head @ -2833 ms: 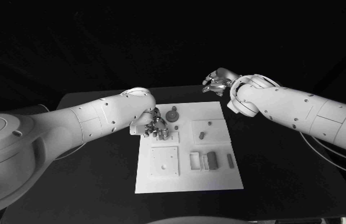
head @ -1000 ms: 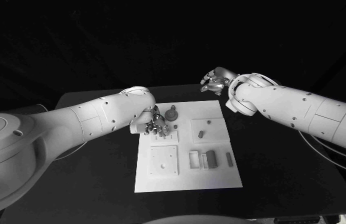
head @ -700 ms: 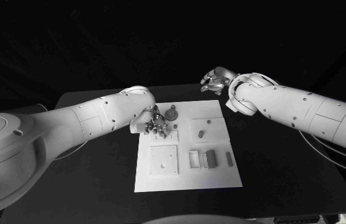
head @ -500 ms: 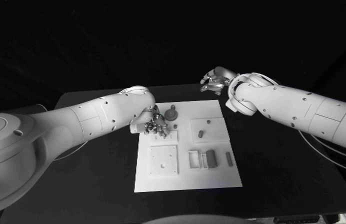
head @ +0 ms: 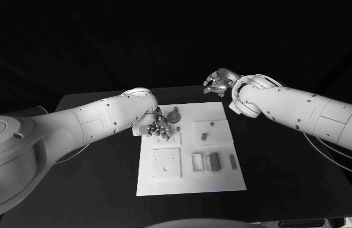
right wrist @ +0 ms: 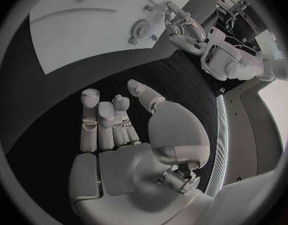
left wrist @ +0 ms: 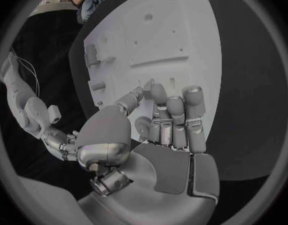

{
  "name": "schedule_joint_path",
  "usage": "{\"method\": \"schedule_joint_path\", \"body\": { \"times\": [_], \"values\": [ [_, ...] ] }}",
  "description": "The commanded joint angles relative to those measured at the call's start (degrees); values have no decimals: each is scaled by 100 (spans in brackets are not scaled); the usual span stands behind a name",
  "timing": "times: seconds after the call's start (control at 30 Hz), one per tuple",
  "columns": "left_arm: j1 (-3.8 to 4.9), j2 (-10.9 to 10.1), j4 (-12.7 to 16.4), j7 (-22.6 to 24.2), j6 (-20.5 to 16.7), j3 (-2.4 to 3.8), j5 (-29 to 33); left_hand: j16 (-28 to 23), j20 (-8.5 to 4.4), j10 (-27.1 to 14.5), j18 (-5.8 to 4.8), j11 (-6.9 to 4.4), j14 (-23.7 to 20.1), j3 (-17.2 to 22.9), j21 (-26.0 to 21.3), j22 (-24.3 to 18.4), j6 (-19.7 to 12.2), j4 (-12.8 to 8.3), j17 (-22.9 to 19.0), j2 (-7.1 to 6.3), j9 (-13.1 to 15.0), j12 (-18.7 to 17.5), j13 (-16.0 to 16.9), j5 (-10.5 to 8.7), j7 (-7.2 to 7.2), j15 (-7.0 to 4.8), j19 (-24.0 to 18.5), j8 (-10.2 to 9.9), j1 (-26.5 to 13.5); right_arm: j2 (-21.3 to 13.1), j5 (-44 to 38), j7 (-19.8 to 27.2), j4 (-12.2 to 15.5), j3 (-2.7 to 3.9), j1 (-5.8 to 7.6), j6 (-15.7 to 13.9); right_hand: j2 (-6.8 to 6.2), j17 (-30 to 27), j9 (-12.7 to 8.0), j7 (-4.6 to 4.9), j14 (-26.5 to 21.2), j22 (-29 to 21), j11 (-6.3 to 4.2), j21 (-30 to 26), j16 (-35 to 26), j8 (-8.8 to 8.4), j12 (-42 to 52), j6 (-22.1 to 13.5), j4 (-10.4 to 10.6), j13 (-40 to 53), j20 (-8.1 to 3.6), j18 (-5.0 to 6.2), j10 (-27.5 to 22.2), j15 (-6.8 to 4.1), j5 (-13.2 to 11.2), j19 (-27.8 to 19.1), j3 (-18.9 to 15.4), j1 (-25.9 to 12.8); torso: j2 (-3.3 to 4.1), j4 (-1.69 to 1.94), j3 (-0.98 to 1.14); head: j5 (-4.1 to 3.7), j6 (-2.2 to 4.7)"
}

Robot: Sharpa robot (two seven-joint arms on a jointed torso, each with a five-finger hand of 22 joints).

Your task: Assemble the parts on the task board

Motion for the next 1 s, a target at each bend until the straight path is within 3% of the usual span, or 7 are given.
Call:
{"method": "schedule_joint_path", "body": {
  "times": [0.03,0.27,0.63,0.73,0.83,0.9,1.0],
  "values": [
    [-1,12,24,75,-35,2,33,11,12,-28,424,6,-13,0,1,93,63,-87,2,60,14,34,8,92,37,-10,-5,-37,90,-2,-30,51,9,-1,-1,80,-11,-8,-9,79,-37,73,0,-20,-9,22,32,33,9,-9,-12,351,-46,14,8,-18,10,-59,-1,-1,1,2,-11],
    [-3,2,61,99,-34,2,33,14,18,-23,418,5,-8,50,13,94,96,-359,0,256,42,39,7,189,34,-11,0,-39,334,-2,-29,50,15,-2,-1,84,-11,-9,-10,80,-37,72,1,-21,-10,23,33,34,17,-12,-8,351,-47,15,9,-16,2,-88,-1,1,0,4,-19],
    [-8,-27,167,130,-128,1,-35,12,24,-18,407,4,-4,-9,9,85,129,-347,-3,120,58,38,2,169,31,-8,5,-41,259,-2,-23,55,23,-4,-1,87,-9,-11,-11,80,-36,72,1,-22,-9,24,35,34,22,-15,-6,351,-47,15,19,-14,-1,-114,0,2,-1,-1,-27],
    [-9,-35,179,149,-182,1,-50,20,13,5,409,-29,15,30,15,84,226,-372,-1,170,107,43,0,426,-1,-36,27,28,316,-3,-21,56,24,-4,-1,89,-9,-11,-12,80,-36,71,1,-23,-9,25,35,35,23,-15,-5,351,-46,15,21,-13,-2,-123,0,1,-2,-3,-25],
    [-9,-41,193,182,-242,1,-51,32,2,27,405,-62,30,92,31,91,302,-508,5,356,169,45,-3,748,-32,-62,44,116,446,-7,-21,54,25,-5,-1,90,-8,-11,-12,80,-36,71,1,-23,-9,25,36,35,24,-16,-5,351,-46,15,22,-13,-2,-126,0,0,-3,1,-27],
    [-9,-49,209,195,-266,1,-46,36,-4,43,402,-76,39,191,38,93,337,-603,8,487,198,45,-6,848,-52,-77,52,161,573,-7,-21,53,25,-5,-1,87,-8,-11,-12,80,-36,71,1,-23,-9,25,36,35,24,-16,-5,351,-46,15,23,-12,-2,-128,-1,2,-1,3,-26],
    [-9,-68,247,201,-368,1,-40,47,-2,72,384,-85,56,282,52,95,369,-675,16,528,222,47,-9,947,-67,-88,67,203,632,-10,-21,54,29,-5,-1,90,-9,-12,-12,80,-36,71,1,-23,-9,26,36,35,25,-17,-5,351,-46,15,25,-12,-2,-132,-2,1,-1,6,-24]
  ]
}}
